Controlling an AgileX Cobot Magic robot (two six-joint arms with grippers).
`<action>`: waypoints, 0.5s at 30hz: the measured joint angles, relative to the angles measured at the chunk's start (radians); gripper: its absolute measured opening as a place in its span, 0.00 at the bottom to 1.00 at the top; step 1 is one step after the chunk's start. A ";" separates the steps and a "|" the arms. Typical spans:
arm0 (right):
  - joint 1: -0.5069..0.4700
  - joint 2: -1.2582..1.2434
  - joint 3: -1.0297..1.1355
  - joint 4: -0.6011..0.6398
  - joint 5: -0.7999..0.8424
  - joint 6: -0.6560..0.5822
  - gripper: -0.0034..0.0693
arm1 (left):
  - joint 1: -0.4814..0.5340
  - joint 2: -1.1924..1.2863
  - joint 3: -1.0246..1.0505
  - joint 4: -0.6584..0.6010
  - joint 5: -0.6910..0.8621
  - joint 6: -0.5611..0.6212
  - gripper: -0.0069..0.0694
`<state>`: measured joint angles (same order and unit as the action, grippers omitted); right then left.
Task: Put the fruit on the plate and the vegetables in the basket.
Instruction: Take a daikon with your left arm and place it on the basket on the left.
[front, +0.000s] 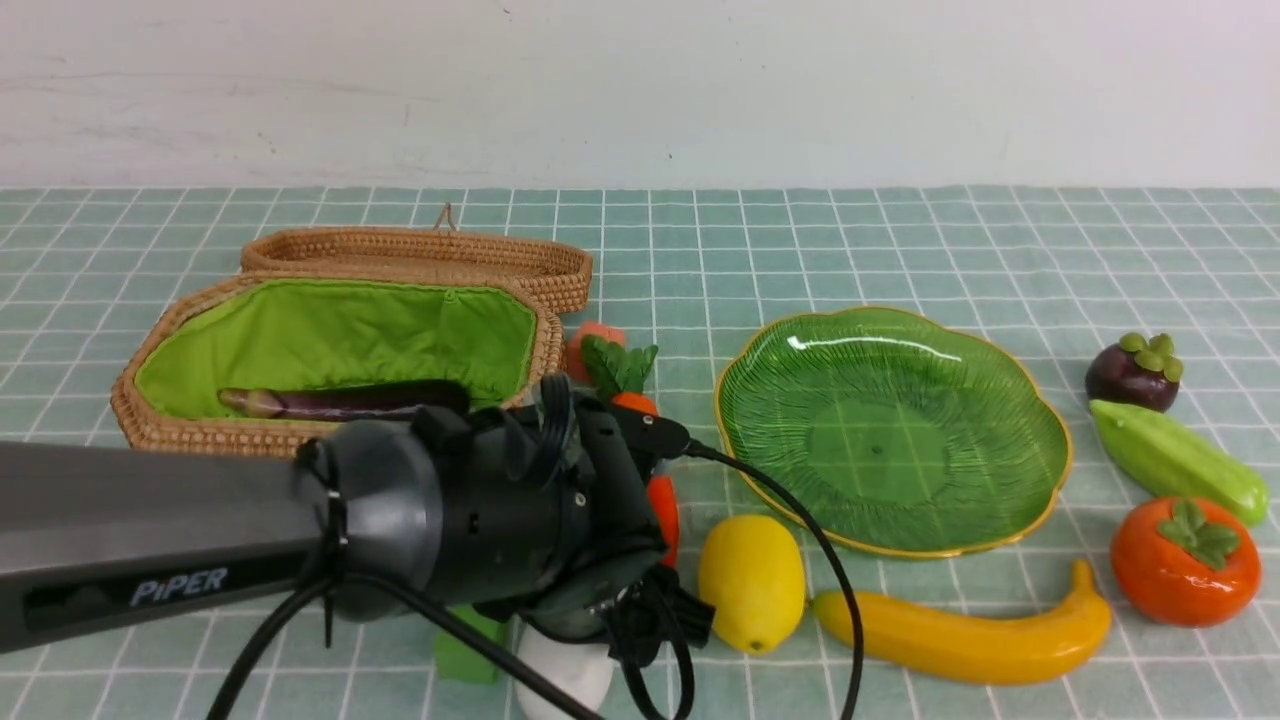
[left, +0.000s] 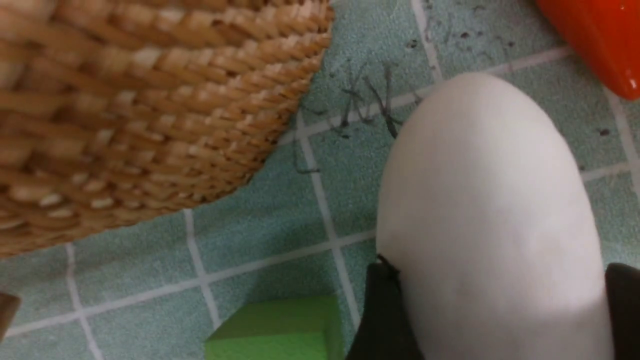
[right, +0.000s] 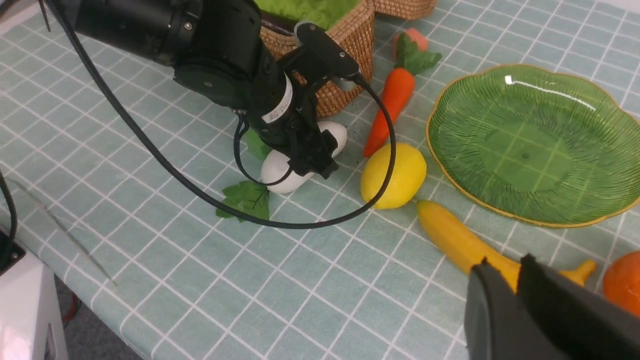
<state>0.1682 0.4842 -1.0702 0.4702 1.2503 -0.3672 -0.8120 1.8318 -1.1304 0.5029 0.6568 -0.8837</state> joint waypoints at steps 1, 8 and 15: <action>0.000 0.000 0.000 0.003 0.000 0.000 0.17 | 0.000 0.000 0.000 0.000 0.000 0.000 0.73; 0.000 -0.001 0.000 0.013 0.000 -0.009 0.17 | -0.001 -0.003 0.000 -0.004 0.007 0.057 0.73; 0.000 -0.001 0.000 0.015 -0.021 -0.043 0.17 | -0.036 -0.177 0.003 -0.107 0.068 0.217 0.72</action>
<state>0.1682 0.4835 -1.0702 0.4853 1.2290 -0.4099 -0.8476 1.6551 -1.1272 0.3956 0.7250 -0.6667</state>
